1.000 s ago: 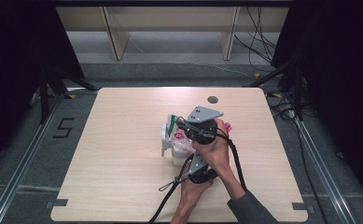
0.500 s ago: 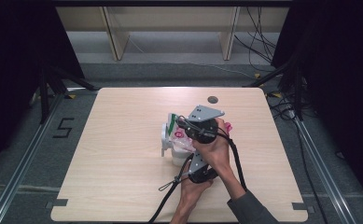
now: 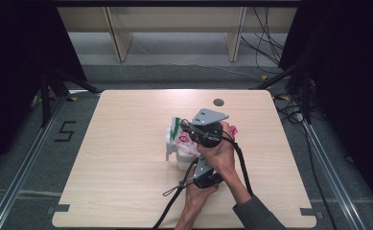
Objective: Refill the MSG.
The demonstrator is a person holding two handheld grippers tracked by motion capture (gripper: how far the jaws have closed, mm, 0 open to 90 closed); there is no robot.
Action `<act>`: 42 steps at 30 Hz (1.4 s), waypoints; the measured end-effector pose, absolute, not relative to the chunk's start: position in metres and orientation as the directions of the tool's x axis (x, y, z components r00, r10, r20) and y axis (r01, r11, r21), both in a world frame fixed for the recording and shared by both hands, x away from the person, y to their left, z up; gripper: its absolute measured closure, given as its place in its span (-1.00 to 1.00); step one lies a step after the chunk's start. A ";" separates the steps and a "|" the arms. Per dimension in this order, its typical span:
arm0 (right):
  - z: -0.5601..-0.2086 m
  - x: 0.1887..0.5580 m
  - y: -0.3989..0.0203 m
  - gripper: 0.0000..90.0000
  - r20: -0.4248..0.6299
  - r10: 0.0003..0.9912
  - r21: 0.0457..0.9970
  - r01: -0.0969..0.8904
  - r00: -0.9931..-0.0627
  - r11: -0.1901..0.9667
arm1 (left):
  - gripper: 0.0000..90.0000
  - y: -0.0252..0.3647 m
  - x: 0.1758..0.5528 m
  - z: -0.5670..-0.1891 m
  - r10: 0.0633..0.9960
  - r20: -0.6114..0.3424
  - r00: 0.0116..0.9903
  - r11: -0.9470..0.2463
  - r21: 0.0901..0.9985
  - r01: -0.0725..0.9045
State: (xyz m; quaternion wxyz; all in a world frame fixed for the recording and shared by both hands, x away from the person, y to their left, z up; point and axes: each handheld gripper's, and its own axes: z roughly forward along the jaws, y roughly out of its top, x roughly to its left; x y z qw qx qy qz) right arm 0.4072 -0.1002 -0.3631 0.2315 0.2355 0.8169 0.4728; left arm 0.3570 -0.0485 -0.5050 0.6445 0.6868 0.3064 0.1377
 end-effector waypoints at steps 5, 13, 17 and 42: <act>-0.365 0.410 -0.099 1.00 -0.173 0.591 0.877 0.150 -0.788 0.457 | 0.69 -0.048 0.357 -0.506 0.598 -0.203 0.775 0.013 0.970 0.245; -0.363 0.407 -0.100 1.00 -0.150 0.600 0.878 0.173 -0.786 0.446 | 0.69 -0.048 0.357 -0.506 0.600 -0.205 0.773 0.019 0.970 0.243; -0.364 0.408 -0.099 1.00 -0.150 0.610 0.880 0.175 -0.778 0.441 | 0.69 -0.048 0.357 -0.506 0.600 -0.206 0.773 0.018 0.970 0.244; -0.361 0.408 -0.097 1.00 -0.193 0.596 0.868 0.148 -0.779 0.474 | 0.69 -0.049 0.354 -0.502 0.597 -0.195 0.778 0.025 0.974 0.225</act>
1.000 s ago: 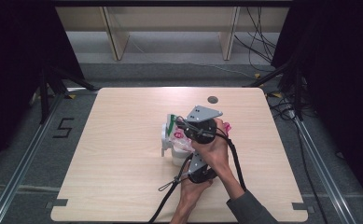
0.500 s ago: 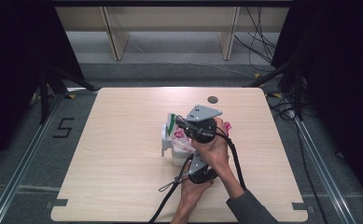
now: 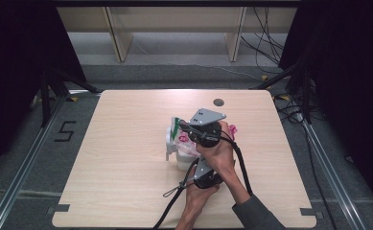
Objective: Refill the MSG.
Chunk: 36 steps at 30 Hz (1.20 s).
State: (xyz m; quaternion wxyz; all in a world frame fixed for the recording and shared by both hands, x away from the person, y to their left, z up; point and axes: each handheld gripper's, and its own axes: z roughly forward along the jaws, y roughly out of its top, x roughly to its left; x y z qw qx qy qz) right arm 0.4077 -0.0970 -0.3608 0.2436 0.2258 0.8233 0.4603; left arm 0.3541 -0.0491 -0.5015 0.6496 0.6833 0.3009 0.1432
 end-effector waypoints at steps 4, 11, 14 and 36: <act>-0.359 0.407 -0.097 1.00 -0.205 0.595 0.870 0.135 -0.777 0.475 | 0.69 -0.049 0.355 -0.502 0.600 -0.187 0.778 0.011 0.974 0.226; -0.360 0.407 -0.098 1.00 -0.176 0.607 0.875 0.160 -0.775 0.457 | 0.69 -0.049 0.355 -0.501 0.598 -0.195 0.777 0.019 0.973 0.230; -0.361 0.406 -0.096 1.00 -0.181 0.605 0.869 0.162 -0.775 0.467 | 0.69 -0.050 0.355 -0.503 0.599 -0.209 0.773 0.048 0.973 0.225; -0.361 0.409 -0.096 1.00 -0.193 0.597 0.871 0.145 -0.778 0.470 | 0.69 -0.051 0.354 -0.503 0.601 -0.211 0.771 0.044 0.972 0.232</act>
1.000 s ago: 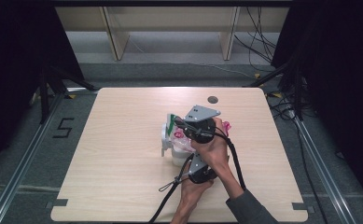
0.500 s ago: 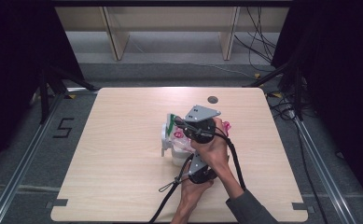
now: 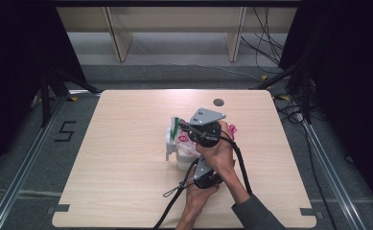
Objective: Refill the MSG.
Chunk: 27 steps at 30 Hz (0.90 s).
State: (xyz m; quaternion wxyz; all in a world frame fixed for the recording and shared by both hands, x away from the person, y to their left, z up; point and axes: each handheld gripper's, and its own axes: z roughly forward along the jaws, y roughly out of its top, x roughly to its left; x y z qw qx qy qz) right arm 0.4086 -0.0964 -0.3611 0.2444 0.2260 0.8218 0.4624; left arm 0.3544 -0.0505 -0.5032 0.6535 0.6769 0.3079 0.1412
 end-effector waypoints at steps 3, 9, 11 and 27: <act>-0.360 0.409 -0.097 1.00 -0.212 0.593 0.867 0.131 -0.777 0.481 | 0.69 -0.046 0.355 -0.502 0.602 -0.158 0.783 -0.028 0.975 0.219; -0.361 0.408 -0.096 1.00 -0.194 0.599 0.871 0.145 -0.777 0.470 | 0.69 -0.049 0.354 -0.502 0.601 -0.195 0.776 0.024 0.974 0.226; -0.362 0.409 -0.096 1.00 -0.196 0.595 0.869 0.144 -0.779 0.474 | 0.69 -0.047 0.355 -0.503 0.602 -0.169 0.781 -0.013 0.975 0.221; -0.363 0.410 -0.095 1.00 -0.174 0.593 0.867 0.163 -0.786 0.471 | 0.69 -0.046 0.356 -0.504 0.599 -0.165 0.784 -0.021 0.975 0.222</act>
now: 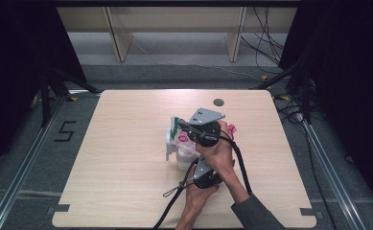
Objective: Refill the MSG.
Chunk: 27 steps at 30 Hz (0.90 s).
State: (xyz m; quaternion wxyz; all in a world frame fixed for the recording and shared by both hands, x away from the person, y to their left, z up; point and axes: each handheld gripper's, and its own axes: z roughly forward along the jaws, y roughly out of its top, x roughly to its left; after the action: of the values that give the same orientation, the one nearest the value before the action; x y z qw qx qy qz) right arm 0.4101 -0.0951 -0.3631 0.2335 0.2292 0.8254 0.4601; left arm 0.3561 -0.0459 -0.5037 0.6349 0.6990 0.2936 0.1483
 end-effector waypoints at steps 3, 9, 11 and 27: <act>-0.361 0.409 -0.096 1.00 -0.181 0.601 0.873 0.154 -0.778 0.463 | 0.69 -0.048 0.355 -0.502 0.599 -0.195 0.776 0.024 0.974 0.227; -0.364 0.412 -0.095 1.00 -0.193 0.599 0.869 0.148 -0.777 0.471 | 0.69 -0.046 0.356 -0.503 0.597 -0.169 0.784 -0.019 0.974 0.224; -0.361 0.409 -0.095 1.00 -0.186 0.593 0.870 0.149 -0.784 0.469 | 0.69 -0.049 0.355 -0.503 0.600 -0.207 0.773 0.043 0.973 0.227; -0.362 0.409 -0.095 1.00 -0.182 0.593 0.867 0.156 -0.784 0.473 | 0.69 -0.047 0.355 -0.503 0.602 -0.165 0.781 -0.015 0.976 0.218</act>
State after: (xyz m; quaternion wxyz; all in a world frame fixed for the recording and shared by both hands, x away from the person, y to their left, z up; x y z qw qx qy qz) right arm 0.4091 -0.0946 -0.3617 0.2374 0.2270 0.8246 0.4606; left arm 0.3548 -0.0473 -0.5026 0.6369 0.6963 0.2944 0.1511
